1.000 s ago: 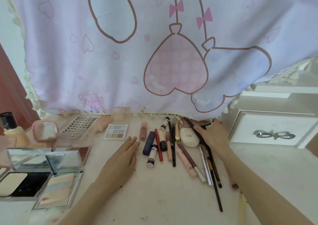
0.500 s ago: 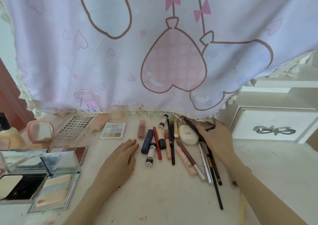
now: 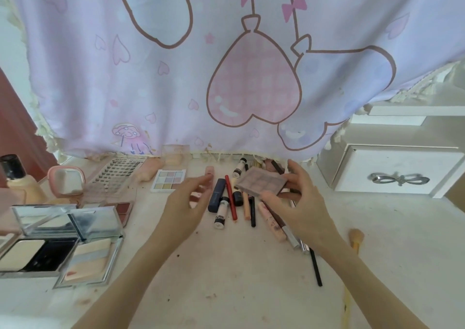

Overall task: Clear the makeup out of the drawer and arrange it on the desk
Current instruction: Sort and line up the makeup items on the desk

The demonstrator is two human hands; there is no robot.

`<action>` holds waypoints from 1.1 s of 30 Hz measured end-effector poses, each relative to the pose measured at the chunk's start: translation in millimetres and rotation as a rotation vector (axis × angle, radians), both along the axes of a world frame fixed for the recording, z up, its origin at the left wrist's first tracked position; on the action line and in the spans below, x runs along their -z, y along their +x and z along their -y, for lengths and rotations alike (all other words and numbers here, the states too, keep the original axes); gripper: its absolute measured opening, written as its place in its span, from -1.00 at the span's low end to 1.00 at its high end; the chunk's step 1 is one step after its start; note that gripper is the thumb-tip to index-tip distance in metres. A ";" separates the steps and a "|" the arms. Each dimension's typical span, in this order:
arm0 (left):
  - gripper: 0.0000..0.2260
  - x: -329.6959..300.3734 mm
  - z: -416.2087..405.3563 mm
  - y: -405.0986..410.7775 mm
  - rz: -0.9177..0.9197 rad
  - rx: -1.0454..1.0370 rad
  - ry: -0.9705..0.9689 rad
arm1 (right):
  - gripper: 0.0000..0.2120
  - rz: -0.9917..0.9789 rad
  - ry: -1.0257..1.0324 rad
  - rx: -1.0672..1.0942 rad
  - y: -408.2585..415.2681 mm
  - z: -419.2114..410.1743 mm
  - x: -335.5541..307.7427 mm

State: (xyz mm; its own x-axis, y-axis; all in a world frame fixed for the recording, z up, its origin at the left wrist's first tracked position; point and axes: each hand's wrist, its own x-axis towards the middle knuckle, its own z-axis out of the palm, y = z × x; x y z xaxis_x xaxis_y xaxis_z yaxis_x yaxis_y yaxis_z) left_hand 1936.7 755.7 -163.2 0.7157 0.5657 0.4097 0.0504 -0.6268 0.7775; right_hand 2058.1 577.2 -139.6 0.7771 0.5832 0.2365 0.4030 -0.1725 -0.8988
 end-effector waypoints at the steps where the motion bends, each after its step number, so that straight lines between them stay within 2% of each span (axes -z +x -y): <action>1: -0.72 -6.6 5.5 0.9 0.025 0.093 0.016 | -0.32 -0.053 0.024 -0.039 -2.8 -2.8 -0.7; 4: -0.69 -19.0 15.6 -1.8 0.048 0.257 0.090 | -0.37 -0.168 0.080 -0.101 -8.7 -8.4 -1.7; 7: -0.77 -21.0 16.6 -7.8 0.096 0.138 0.260 | -0.48 -0.352 0.231 -0.138 -13.2 -13.0 -3.2; 10: -0.80 -23.5 21.4 -12.2 0.150 0.028 0.221 | -0.64 -0.738 0.491 -0.226 -15.0 -18.6 -4.8; 12: -0.73 -23.3 25.8 -13.3 0.161 0.027 0.099 | -0.70 -0.880 0.493 -0.273 -16.4 -20.8 -4.7; 14: -0.67 -23.8 27.6 -13.8 0.172 0.049 0.002 | -0.67 -0.966 0.468 -0.317 -17.2 -21.7 -4.3; 17: -0.61 -24.1 28.2 -15.5 0.168 0.076 -0.027 | -0.49 -1.057 0.424 -0.388 -18.2 -21.3 -7.1; 19: -0.57 -26.1 27.4 -17.1 0.143 0.116 -0.003 | -0.46 -1.066 0.411 -0.414 -18.0 -19.8 -9.4; 22: -0.59 -30.0 22.9 -19.2 0.002 0.142 0.171 | -0.67 -0.952 0.479 -0.393 -16.2 -20.3 -9.8; 24: -0.67 -28.9 18.1 -19.7 -0.116 0.162 0.267 | -0.71 -0.628 0.368 -0.278 -16.1 -19.6 -5.0; 26: -0.67 -31.0 18.1 -21.6 -0.155 0.135 0.145 | -0.48 -0.256 0.227 -0.143 -19.4 -19.2 -0.6; 27: -0.71 -33.5 19.1 -22.0 -0.148 0.135 0.026 | -0.38 -0.148 0.200 -0.129 -22.0 -19.1 1.3; 28: -0.77 -37.6 22.3 -21.6 -0.138 0.154 -0.089 | -0.32 -0.066 0.179 -0.142 -24.6 -19.2 3.6; 30: -0.86 -42.5 28.2 -19.8 -0.178 0.197 -0.198 | -0.23 0.065 0.116 -0.190 -28.8 -21.0 8.0; 33: -0.70 -40.9 32.9 -17.2 -0.291 0.220 -0.191 | -0.17 0.233 0.071 -0.233 -34.7 -25.4 13.8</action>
